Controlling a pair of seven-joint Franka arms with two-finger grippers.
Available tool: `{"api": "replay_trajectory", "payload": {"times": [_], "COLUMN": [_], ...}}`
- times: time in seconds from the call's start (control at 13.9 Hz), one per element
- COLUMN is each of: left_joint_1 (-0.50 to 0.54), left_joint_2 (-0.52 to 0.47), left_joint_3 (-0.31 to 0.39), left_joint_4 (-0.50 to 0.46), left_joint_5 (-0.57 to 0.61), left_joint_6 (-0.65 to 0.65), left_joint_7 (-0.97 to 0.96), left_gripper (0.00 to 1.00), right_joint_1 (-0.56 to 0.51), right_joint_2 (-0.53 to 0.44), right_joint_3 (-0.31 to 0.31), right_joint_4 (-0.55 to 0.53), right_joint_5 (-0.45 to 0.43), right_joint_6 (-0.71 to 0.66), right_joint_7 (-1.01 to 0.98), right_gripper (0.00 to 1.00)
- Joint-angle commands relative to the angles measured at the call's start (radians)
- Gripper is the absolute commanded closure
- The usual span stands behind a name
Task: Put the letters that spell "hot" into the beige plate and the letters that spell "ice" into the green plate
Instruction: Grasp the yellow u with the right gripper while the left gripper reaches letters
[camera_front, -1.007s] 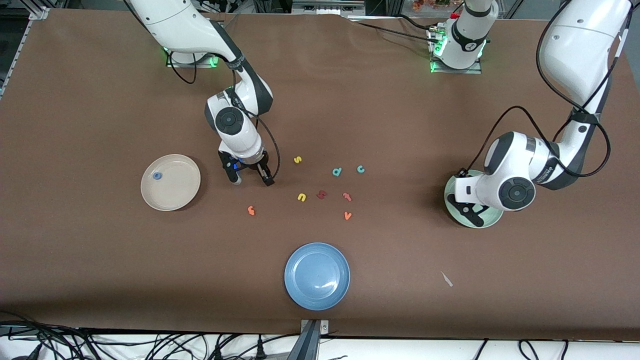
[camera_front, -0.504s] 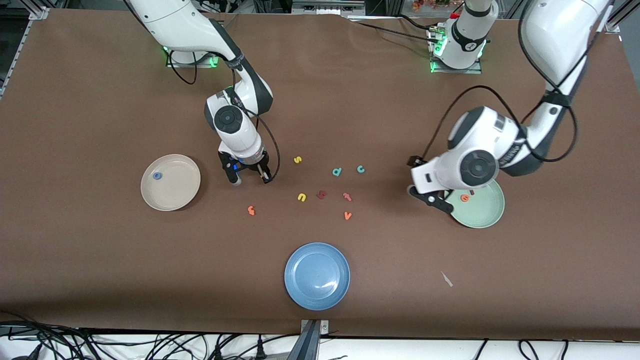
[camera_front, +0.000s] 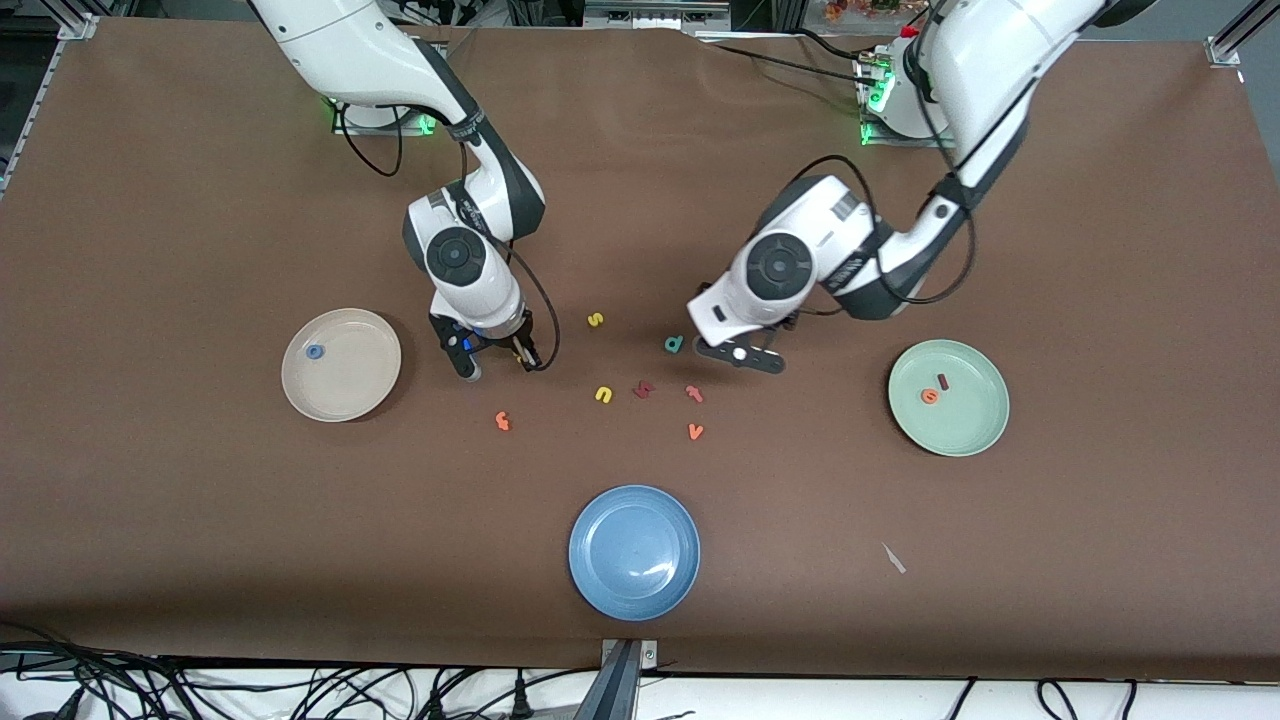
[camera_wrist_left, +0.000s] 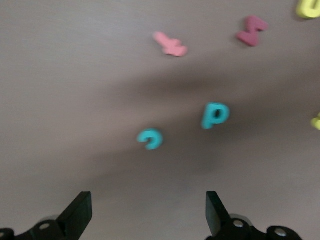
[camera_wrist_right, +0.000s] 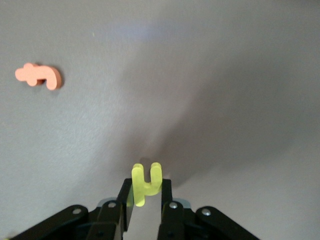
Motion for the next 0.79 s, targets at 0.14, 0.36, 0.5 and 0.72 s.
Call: {"api": "replay_trajectory", "payload": {"times": [0.14, 0.36, 0.5, 0.72], "left_joint_1": [-0.036, -0.033, -0.026, -0.021], "left_joint_2": [0.018, 0.053, 0.054, 0.070], "left_joint_3": [0.009, 0.010, 0.010, 0.010], "left_joint_4": [-0.058, -0.069, -0.086, -0.091], "left_joint_5": [0.141, 0.155, 0.237, 0.303], "left_joint_6": [0.084, 0.171, 0.179, 0.184], "left_joint_7": [-0.066, -0.064, -0.064, -0.064], "left_gripper": [0.02, 0.14, 0.26, 0.29], "right_joint_1": [-0.006, -0.008, -0.008, -0.008], "right_joint_2": [-0.122, -0.220, -0.273, -0.304], "right_joint_3": [-0.110, -0.203, -0.268, -0.366], "right_joint_4": [-0.009, -0.098, -0.161, -0.235], "right_joint_5": [-0.028, -0.037, -0.039, -0.037], "right_joint_6": [-0.271, -0.286, -0.280, -0.215], "right_joint_7": [-0.453, -0.718, -0.881, -1.110], "right_gripper": [1.00, 1.00, 1.00, 1.00]}}
